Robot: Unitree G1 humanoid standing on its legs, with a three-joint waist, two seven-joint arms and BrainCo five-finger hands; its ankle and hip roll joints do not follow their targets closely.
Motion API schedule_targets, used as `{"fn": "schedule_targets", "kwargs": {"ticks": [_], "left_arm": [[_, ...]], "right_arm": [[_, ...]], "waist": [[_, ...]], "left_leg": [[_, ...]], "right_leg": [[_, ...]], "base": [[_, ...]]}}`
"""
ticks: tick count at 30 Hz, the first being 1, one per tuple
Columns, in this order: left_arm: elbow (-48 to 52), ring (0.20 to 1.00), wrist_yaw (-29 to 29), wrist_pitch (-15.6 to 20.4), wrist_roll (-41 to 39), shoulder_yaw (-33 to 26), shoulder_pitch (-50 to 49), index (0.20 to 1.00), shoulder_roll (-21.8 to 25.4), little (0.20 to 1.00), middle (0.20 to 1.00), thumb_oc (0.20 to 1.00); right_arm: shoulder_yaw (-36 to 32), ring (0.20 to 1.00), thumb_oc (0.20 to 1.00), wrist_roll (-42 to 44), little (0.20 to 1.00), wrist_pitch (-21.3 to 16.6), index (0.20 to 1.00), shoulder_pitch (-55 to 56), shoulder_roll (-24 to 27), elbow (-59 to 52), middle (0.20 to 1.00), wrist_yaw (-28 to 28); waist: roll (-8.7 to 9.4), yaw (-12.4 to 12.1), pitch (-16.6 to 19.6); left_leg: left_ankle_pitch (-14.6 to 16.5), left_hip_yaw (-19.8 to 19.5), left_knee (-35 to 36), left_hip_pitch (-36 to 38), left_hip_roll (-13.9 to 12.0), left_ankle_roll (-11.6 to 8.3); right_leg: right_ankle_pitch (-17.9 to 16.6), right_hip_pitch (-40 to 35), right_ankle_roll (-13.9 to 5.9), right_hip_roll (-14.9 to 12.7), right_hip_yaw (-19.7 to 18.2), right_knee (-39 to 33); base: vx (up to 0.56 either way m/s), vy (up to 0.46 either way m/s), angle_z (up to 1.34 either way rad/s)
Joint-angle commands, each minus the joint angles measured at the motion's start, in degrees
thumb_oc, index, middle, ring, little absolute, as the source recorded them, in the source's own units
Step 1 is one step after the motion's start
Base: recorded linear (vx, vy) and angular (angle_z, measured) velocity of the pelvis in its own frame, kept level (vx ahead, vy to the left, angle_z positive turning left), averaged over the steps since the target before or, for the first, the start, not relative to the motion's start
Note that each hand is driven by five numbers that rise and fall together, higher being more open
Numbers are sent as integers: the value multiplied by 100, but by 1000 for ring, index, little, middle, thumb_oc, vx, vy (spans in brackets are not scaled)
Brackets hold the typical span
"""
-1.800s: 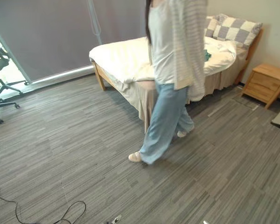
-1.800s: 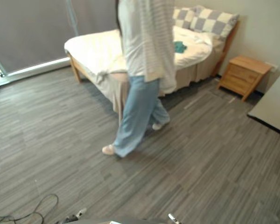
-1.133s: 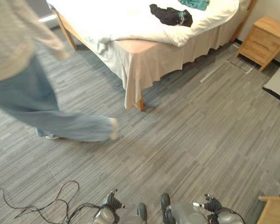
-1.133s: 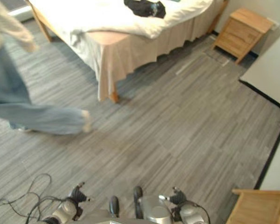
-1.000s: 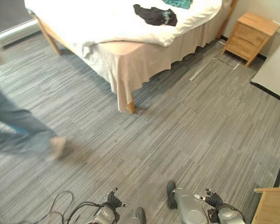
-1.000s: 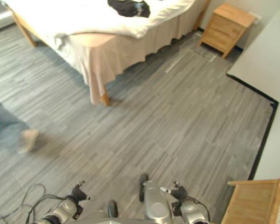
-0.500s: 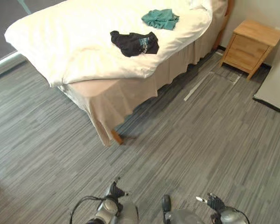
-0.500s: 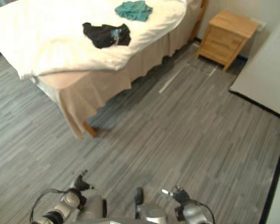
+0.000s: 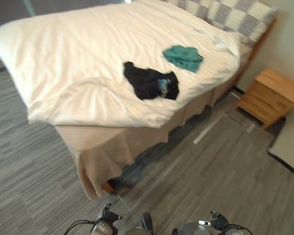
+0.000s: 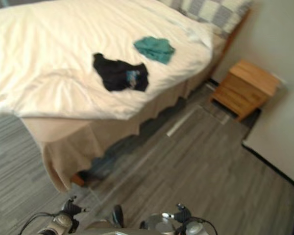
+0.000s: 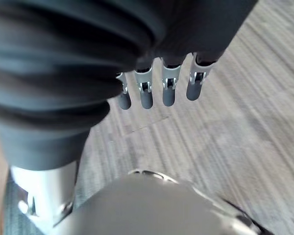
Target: Tidy up the quilt and then pick up the clothes from the bed and put them into the laundry hamper.
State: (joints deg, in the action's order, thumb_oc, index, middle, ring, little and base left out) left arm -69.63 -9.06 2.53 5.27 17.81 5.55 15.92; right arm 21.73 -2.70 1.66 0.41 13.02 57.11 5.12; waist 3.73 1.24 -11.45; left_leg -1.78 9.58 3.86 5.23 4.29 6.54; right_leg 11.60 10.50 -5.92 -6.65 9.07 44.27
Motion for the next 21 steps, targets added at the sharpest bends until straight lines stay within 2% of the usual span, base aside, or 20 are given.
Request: {"fn": "schedule_targets", "kwargs": {"ticks": [1, 2, 3, 4, 5, 6, 9, 13, 15, 16, 17, 18, 21], "left_arm": [[103, 1000, -74, 37, 124, -58, 110, 1000, 16, 1000, 1000, 1000], [101, 1000, -109, 78, 118, -20, 154, 1000, 8, 1000, 1000, 1000], [133, 1000, -130, 102, 114, -35, 218, 1000, 12, 1000, 1000, 1000], [134, 1000, -130, 101, 115, -36, 214, 1000, 10, 1000, 1000, 1000], [128, 1000, -96, 110, 152, 35, 249, 1000, 27, 1000, 1000, 1000], [115, 1000, -157, 123, -59, -56, 240, 1000, -29, 1000, 1000, 1000], [120, 1000, -205, 159, -383, -232, 111, 1000, -97, 1000, 1000, 1000], [272, 1000, -487, 250, -816, -542, -40, 1000, -201, 1000, 1000, 1000], [986, 1000, -673, 400, -1074, -677, -43, 1000, -133, 1000, 1000, 1000], [1010, 1000, -673, 386, -1075, -677, -59, 1000, -129, 1000, 1000, 1000], [2062, 1000, -945, 580, -1331, -956, -50, 1000, 70, 1000, 1000, 1000], [2491, 1000, -1037, 644, -1327, -1067, -12, 1000, 204, 1000, 1000, 1000], [3479, 1000, -1342, 805, -1119, -1418, 276, 1000, 867, 1000, 1000, 1000]], "right_arm": [[15, 1000, 1000, -303, 1000, -51, 1000, -323, 27, -79, 1000, 49], [53, 1000, 1000, -296, 1000, -40, 1000, -349, 35, -41, 1000, 67], [2, 1000, 1000, -257, 1000, 5, 1000, -309, 71, 17, 1000, 73], [4, 1000, 1000, -257, 1000, 4, 1000, -309, 72, 20, 1000, 73], [-17, 1000, 1000, -281, 1000, 25, 1000, -237, 88, 29, 1000, 61], [14, 1000, 1000, -290, 1000, 54, 1000, -290, 40, 217, 1000, 71], [60, 1000, 1000, -290, 1000, 26, 1000, -192, -18, 414, 1000, 44], [-152, 1000, 1000, -147, 1000, -58, 1000, -166, -21, 795, 1000, 179], [-315, 1000, 1000, -62, 1000, -121, 1000, -99, 30, 760, 1000, 319], [-313, 1000, 1000, -62, 1000, -122, 1000, -95, 28, 761, 1000, 319], [-517, 1000, 1000, 78, 1000, -167, 1000, 32, 82, 700, 1000, 444], [-566, 1000, 1000, 63, 1000, -159, 1000, 60, 104, 764, 1000, 497], [-579, 1000, 1000, -23, 1000, -166, 1000, 152, 145, 905, 1000, 505]], "waist": [[-77, 17, -422], [-18, 116, -446], [56, 250, -449], [43, 252, -451], [84, 241, -422], [130, 204, -368], [105, 144, -210], [12, 31, -132], [-10, 11, -168], [-7, 25, -171], [-61, 76, -206], [-103, 118, -182], [-216, 175, -81]], "left_leg": [[734, -190, -277, 156, -658, -629], [844, -471, -255, 292, -636, -695], [968, -815, -257, 350, -676, -792], [999, -818, -274, 357, -686, -788], [1070, -942, -315, 326, -654, -783], [1124, -1088, -383, 398, -783, -869], [1160, -1341, -446, 409, -905, -980], [950, -1432, -458, 250, -1142, -1224], [788, -1178, -484, 71, -1240, -1285], [791, -1191, -488, 72, -1239, -1287], [607, -615, -481, -83, -1376, -1295], [565, -441, -382, -43, -1407, -1334], [486, -312, -160, 129, -1456, -1380]], "right_leg": [[-858, -639, -407, -231, -443, -2729], [-851, -674, -371, -151, -911, -3573], [-1021, -467, -476, -42, -1882, -4169], [-1013, -489, -478, -35, -1877, -4183], [-985, -565, -431, -70, -2051, -4299], [-1137, -465, -468, -67, -1952, -4087], [-1089, -731, -339, -81, -1570, -4319], [-934, -1279, -227, -177, -871, -4640], [-875, -1474, -231, -262, -564, -4761], [-875, -1491, -231, -263, -548, -4771], [-826, -1630, -254, -321, -279, -4830], [-814, -1670, -245, -290, -239, -4834], [-785, -1775, -271, -236, -234, -4858]], "base": [[456, -281, 123], [437, -335, 145], [347, -272, 141], [188, -178, 153], [186, -250, 193], [234, -333, 196], [230, -295, 118], [82, -184, 81], [-30, -70, 73], [-35, -37, 83], [1, -13, 71], [36, -14, 70], [81, -10, 32]]}}
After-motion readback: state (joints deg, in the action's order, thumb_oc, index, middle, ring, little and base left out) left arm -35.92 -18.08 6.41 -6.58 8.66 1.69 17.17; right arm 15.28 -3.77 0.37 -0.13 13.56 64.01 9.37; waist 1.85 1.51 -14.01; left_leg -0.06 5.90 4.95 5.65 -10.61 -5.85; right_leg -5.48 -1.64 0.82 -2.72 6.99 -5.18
